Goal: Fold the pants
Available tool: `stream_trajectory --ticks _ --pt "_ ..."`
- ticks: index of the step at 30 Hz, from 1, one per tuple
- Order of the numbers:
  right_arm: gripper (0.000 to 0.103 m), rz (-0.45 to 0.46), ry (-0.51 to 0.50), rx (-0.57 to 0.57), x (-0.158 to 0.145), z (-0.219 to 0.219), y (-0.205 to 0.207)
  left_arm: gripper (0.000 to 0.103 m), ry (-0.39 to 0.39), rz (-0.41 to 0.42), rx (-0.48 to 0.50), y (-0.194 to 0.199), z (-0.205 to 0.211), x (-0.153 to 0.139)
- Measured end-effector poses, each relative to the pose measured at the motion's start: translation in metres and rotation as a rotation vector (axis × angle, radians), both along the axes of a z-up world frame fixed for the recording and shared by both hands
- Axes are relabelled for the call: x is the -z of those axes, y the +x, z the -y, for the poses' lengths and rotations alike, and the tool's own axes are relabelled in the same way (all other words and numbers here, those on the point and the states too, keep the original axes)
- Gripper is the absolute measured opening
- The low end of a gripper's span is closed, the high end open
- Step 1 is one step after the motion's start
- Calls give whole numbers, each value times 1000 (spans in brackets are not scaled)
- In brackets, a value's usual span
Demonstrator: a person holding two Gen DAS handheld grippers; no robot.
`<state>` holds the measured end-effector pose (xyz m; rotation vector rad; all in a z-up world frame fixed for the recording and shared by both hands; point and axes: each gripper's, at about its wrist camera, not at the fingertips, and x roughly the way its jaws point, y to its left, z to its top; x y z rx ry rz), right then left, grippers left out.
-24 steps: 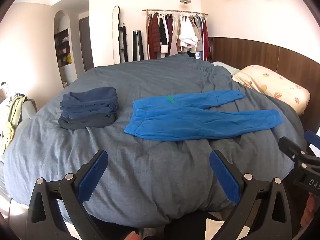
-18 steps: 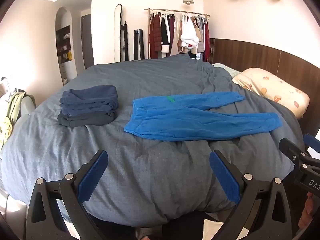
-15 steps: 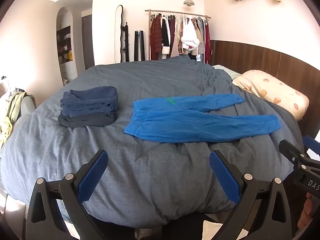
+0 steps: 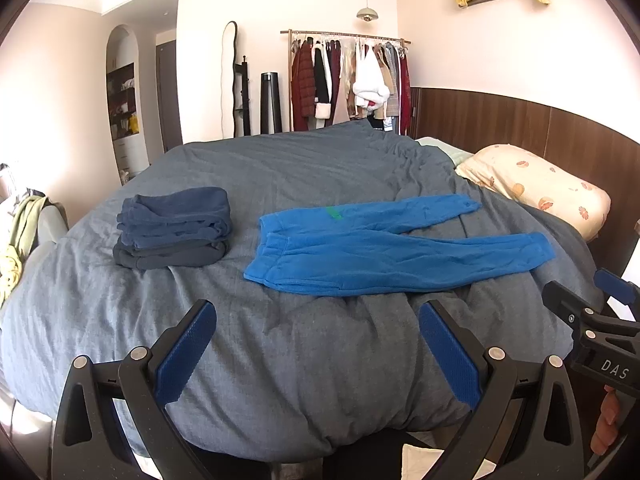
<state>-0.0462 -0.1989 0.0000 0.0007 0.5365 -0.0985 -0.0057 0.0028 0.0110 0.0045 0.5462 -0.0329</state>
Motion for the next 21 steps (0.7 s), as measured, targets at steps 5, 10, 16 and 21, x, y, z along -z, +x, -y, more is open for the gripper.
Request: stream_trajectory --ticks 5,10,16,21 --pt "102 3 0 0 -1 -1 0 103 2 2 0 0 1 -1" --pt "102 3 3 -2 -2 0 1 103 -2 3 -2 0 1 -3" --pt "102 5 -1 -4 -5 0 0 103 -3 12 -2 -2 1 -7" --pt "102 13 -7 -8 -8 0 -2 103 -3 14 0 -2 1 -8"
